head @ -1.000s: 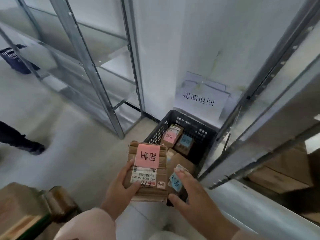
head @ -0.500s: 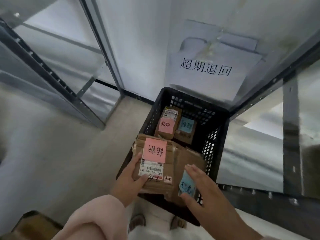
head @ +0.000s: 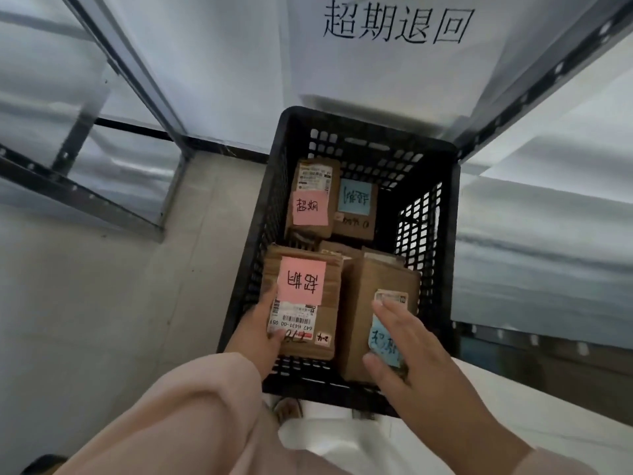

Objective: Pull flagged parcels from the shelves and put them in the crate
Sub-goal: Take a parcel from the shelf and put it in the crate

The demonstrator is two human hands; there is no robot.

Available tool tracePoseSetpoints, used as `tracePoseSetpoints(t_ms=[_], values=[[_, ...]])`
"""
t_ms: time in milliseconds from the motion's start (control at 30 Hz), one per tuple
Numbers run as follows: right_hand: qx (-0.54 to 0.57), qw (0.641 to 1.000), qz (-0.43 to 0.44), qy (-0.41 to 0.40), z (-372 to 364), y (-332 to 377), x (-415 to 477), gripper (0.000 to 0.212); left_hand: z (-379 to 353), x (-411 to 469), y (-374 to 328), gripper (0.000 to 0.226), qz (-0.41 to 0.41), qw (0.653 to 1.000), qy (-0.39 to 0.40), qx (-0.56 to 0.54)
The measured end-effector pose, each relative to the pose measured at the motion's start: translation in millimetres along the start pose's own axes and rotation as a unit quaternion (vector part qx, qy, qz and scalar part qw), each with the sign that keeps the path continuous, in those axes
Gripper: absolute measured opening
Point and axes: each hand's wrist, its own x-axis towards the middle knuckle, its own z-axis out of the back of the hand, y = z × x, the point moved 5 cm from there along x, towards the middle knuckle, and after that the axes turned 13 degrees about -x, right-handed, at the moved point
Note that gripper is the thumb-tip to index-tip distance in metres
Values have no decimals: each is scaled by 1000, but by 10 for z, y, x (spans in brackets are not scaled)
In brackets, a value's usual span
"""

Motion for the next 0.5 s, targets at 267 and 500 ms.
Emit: tracePoseSetpoints(t_ms=[267,500], values=[[-80,996,-9,-48,260,254,-438,70,111,-370,-391,85,-48,996,-1,70],[-142,982,-9,-125,766,310,-1268,71,284,-1323,-1397,82,-213,952,-22,218]])
